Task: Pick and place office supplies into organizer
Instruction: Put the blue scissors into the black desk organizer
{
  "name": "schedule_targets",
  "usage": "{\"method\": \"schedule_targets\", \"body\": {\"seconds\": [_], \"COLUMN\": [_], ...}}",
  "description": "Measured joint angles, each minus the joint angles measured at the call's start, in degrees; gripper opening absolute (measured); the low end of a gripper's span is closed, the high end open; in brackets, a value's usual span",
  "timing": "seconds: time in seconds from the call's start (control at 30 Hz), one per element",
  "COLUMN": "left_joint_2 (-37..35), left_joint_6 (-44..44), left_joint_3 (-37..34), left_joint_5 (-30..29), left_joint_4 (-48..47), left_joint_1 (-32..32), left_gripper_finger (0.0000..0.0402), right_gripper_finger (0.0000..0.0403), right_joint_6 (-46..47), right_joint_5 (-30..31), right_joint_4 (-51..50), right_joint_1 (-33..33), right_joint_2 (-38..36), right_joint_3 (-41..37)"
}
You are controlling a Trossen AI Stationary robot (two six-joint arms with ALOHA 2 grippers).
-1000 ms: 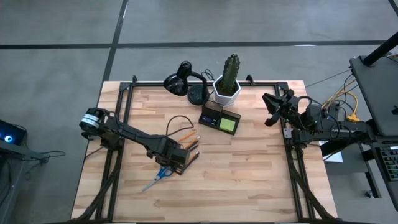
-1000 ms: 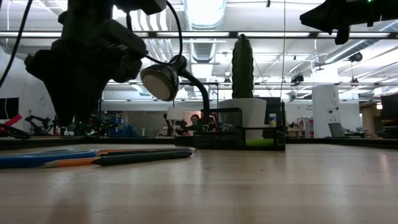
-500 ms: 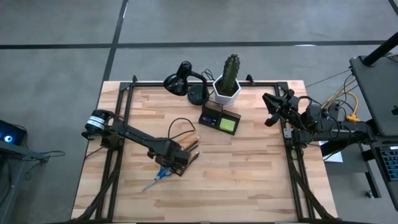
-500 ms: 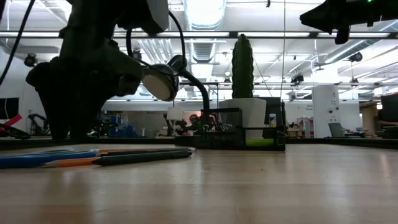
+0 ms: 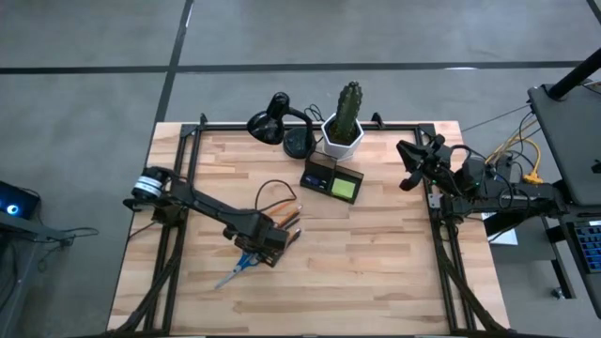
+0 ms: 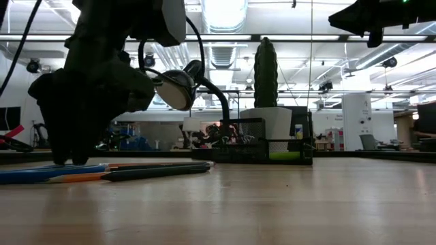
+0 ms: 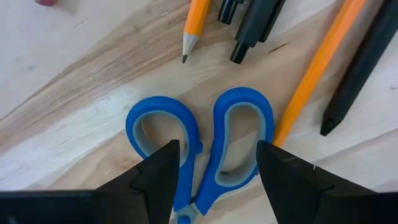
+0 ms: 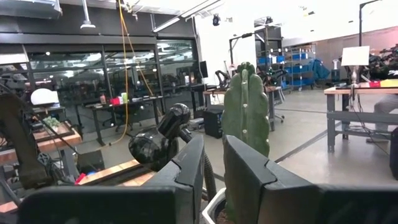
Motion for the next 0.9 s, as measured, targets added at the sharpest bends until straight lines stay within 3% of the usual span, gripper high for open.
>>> {"method": "schedule_targets", "body": {"seconds": [0.9], "left_joint_2": [2.66], "left_joint_6": [5.62], "left_joint_3": [-0.04], "left_joint_5": [-0.80], "left_joint_4": [1.20], "left_joint_1": [0.00], "left_gripper_finger": [0.0194], "right_gripper_finger": [0.0053], "right_joint_6": [-0.08], "right_joint_5": [0.02], "right_joint_4": [0.06], "right_joint_1": [0.00], "right_joint_2": [0.04], "right_joint_3": [0.02]}}
